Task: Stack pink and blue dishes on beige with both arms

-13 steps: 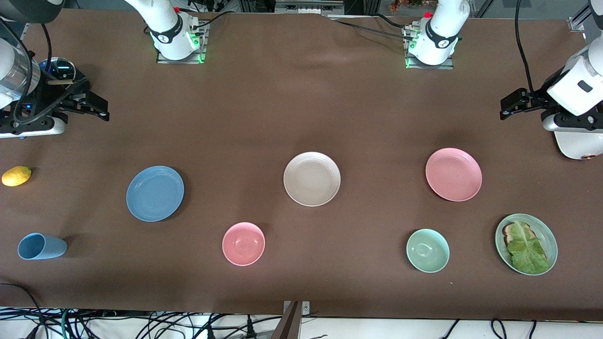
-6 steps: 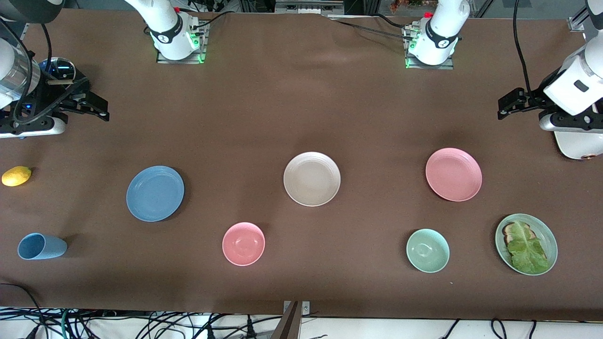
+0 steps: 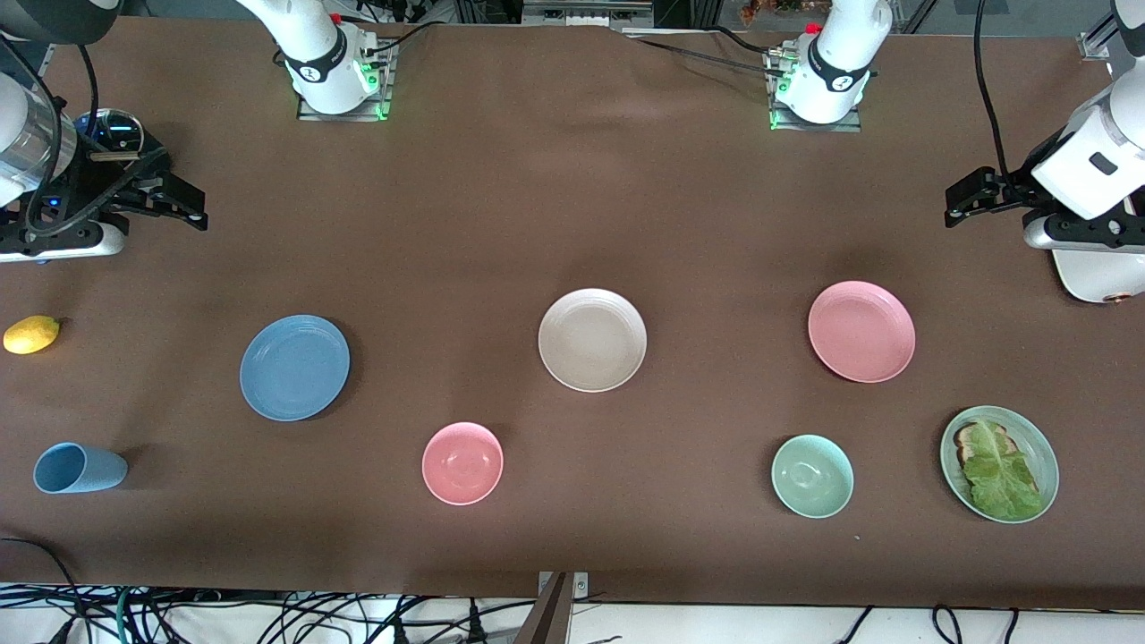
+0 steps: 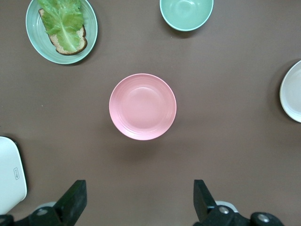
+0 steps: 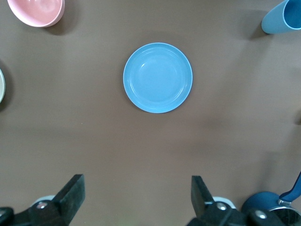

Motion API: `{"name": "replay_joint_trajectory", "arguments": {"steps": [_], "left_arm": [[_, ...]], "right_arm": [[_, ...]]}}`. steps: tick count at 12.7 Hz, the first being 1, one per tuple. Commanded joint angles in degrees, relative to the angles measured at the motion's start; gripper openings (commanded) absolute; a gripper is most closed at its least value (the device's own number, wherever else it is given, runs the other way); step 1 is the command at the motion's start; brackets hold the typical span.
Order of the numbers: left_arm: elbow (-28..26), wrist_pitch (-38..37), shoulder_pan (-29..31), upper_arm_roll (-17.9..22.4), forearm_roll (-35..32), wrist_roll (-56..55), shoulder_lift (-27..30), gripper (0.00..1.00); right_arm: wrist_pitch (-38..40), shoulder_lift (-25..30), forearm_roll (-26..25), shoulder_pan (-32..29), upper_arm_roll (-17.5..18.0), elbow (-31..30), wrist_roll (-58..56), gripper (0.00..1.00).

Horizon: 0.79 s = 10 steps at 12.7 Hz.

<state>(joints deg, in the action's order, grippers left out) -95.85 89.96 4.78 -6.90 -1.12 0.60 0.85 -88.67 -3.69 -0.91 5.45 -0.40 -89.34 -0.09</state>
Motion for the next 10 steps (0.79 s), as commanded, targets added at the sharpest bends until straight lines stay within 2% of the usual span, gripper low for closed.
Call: {"name": "replay_joint_trajectory", "arguments": {"steps": [1,10], "left_arm": [[1.5,-0.5,-0.2,0.1,0.4,1.1,-0.9,1.00],[2.0,-0.4,-0.2,0.1,0.4,1.1,-1.1,1.00]], "right_arm": [[-0.6,1.6,0.2,-0.2,0.2,-1.6,0.6,1.00],[-0.8,1.6,0.2,-0.2,0.3,-1.6,0.7,1.00]]}}
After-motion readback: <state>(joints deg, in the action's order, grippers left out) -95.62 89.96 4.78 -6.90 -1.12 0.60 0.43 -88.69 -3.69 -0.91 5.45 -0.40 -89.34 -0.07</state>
